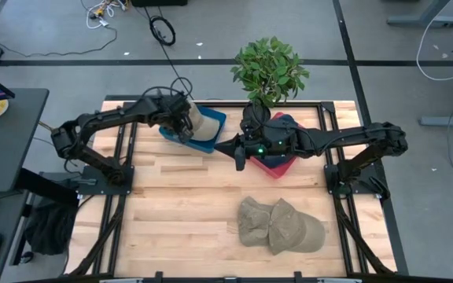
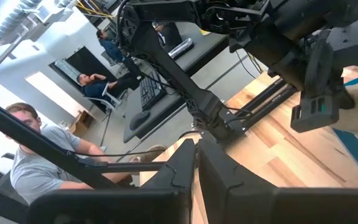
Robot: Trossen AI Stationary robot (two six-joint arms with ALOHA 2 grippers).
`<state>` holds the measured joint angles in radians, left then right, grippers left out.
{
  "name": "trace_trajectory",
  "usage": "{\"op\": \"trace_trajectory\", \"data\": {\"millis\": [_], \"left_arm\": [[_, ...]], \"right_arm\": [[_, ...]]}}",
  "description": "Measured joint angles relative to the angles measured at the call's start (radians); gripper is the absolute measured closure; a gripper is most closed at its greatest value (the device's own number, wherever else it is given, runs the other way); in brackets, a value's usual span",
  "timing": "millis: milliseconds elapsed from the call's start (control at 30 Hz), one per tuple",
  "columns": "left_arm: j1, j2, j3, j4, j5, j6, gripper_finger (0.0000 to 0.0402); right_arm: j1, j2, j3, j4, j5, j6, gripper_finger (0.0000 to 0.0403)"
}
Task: Pick & Place hat
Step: Put the left brown cap into the blue bin, then put the right brown cap into the blue bin
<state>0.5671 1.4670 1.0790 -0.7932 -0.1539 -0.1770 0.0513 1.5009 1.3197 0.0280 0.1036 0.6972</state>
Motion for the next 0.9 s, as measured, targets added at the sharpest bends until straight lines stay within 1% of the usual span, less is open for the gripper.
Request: {"op": "trace_trajectory", "data": {"millis": [133,467,667,767,833,900], "left_arm": [[0.025,0.000,0.000,0.023,-0.003,0.061,0.0399],[0.059,0.000,0.000,0.187,-0.030,0.267,0.0399],[0.056,0.000,0.000,0.139,-0.026,0.285,0.0399],[0.045,0.000,0.000,0.143,-0.025,0.311,0.0399],[0.035,-0.001,0.000,0.146,-0.001,0.304,0.0399],[0.018,-0.003,0.000,0.139,0.047,0.262,0.0399]], "right_arm": [[0.000,0.000,0.000,0.000,0.000,0.001,0.0378],[0.000,0.000,0.000,0.002,0.012,0.028,0.0378],[0.000,0.000,0.000,0.002,0.015,0.065,0.0378],[0.001,0.000,0.000,0.002,0.015,0.065,0.0378],[0.001,0.000,0.000,0.002,0.015,0.071,0.0378],[0.002,0.000,0.000,0.002,0.015,0.086,0.0378]]}}
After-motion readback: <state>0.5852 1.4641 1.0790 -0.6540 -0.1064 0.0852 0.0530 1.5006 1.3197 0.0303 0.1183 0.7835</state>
